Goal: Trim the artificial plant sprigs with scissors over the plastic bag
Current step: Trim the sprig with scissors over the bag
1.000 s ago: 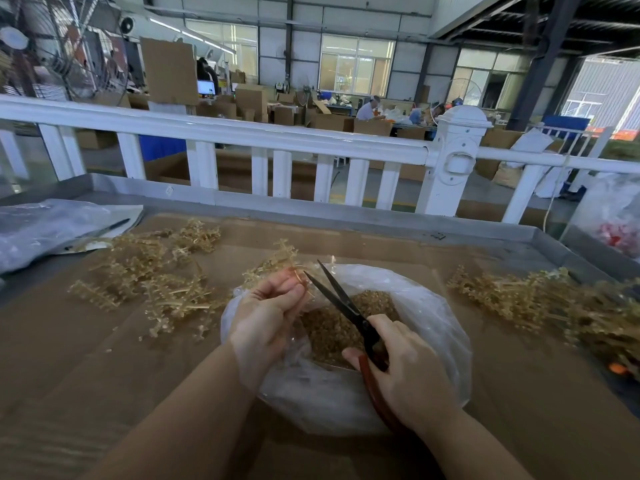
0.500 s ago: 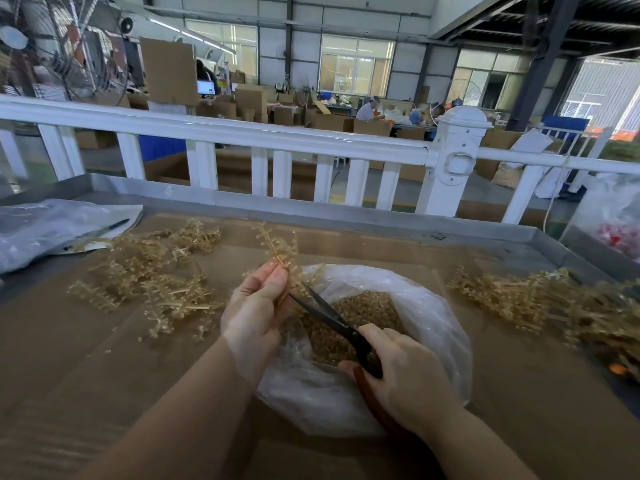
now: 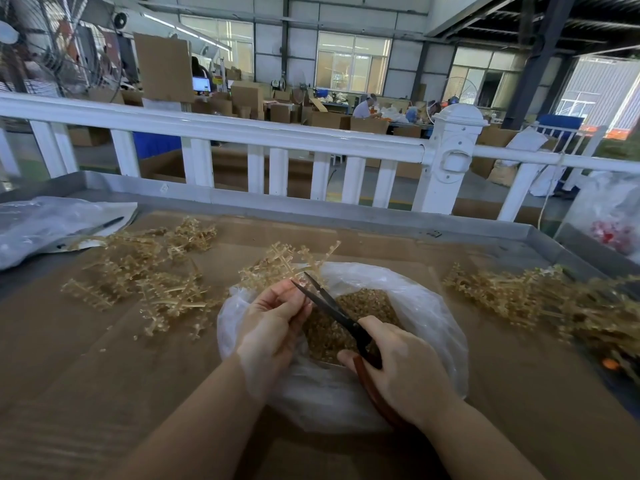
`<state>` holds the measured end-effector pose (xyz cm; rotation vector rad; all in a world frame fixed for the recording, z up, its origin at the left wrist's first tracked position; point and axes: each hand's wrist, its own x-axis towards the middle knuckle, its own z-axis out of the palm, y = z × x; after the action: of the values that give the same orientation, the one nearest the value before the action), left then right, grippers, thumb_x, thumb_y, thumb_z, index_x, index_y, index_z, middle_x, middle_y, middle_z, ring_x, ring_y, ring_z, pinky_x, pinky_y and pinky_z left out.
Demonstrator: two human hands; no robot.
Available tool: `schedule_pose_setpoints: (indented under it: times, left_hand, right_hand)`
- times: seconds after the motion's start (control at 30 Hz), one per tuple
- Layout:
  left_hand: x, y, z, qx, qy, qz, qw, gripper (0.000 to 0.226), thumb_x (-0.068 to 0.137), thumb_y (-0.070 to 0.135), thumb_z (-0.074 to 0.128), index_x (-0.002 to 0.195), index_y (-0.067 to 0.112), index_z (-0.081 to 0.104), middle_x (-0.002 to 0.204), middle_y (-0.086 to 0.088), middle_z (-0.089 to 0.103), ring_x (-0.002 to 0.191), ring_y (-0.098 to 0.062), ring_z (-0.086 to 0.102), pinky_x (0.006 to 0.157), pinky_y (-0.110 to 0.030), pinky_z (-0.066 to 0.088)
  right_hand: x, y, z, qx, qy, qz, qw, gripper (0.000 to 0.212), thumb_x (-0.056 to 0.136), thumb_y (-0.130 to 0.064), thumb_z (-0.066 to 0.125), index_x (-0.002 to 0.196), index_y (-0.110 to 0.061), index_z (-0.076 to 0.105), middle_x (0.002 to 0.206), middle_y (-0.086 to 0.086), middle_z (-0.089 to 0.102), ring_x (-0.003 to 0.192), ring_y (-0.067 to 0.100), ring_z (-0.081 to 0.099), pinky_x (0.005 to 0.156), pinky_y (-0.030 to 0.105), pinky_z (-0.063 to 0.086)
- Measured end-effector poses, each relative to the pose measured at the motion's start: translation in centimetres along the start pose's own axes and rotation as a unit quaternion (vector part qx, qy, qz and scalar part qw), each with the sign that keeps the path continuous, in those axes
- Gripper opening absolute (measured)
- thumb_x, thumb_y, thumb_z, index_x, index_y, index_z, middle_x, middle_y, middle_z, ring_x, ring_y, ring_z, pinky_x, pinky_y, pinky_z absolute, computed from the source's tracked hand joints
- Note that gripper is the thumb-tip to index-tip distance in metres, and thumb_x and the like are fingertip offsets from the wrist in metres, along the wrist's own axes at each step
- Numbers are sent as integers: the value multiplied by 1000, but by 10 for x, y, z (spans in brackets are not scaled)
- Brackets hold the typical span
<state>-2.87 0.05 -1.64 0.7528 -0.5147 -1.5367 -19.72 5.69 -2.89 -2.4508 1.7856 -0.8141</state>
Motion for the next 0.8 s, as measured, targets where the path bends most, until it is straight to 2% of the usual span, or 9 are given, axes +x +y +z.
schedule_pose_setpoints:
  times: [0.17,0.33,0.43,0.67,0.8]
  left_hand:
    - [-3,1,1,17,8,-8,1000,18,89,-10,48,85,3,58,78,-8,59,57,-8,64,59,-16,54]
    - [-5,0,3,14,19,-18,1000,17,89,-11,50,86,3,59,79,-8,62,58,-9,65,58,-15,54]
    - [-3,0,2,21,22,-21,999,17,89,-10,50,87,4,60,79,-8,61,67,-13,62,57,-15,54]
    - [-2,3,-2,12,17,-50,999,20,88,-11,51,81,6,60,72,-7,67,63,-12,66,55,-17,55]
    - [-2,3,0,1,16,-68,998,21,88,-10,50,81,7,59,70,-6,67,64,-12,65,55,-17,55]
  right_hand:
    - [1,1,-1,-4,-15,-10,1000,36,85,-63,46,104,-33,53,79,-18,51,70,0,49,59,10,33]
    - [5,3,-2,-2,-36,-20,999,31,88,-60,47,100,-32,50,76,-15,51,66,2,47,56,12,31]
    - [7,3,-3,-8,-51,-29,998,30,88,-60,46,98,-32,48,75,-15,51,65,1,47,57,12,31]
    - [9,3,-3,-16,-57,-33,998,32,91,-57,45,102,-27,49,75,-12,56,68,8,54,62,18,40]
    - [9,4,-2,-38,-52,-38,997,36,92,-58,38,104,-25,48,80,-7,62,72,12,59,69,28,49]
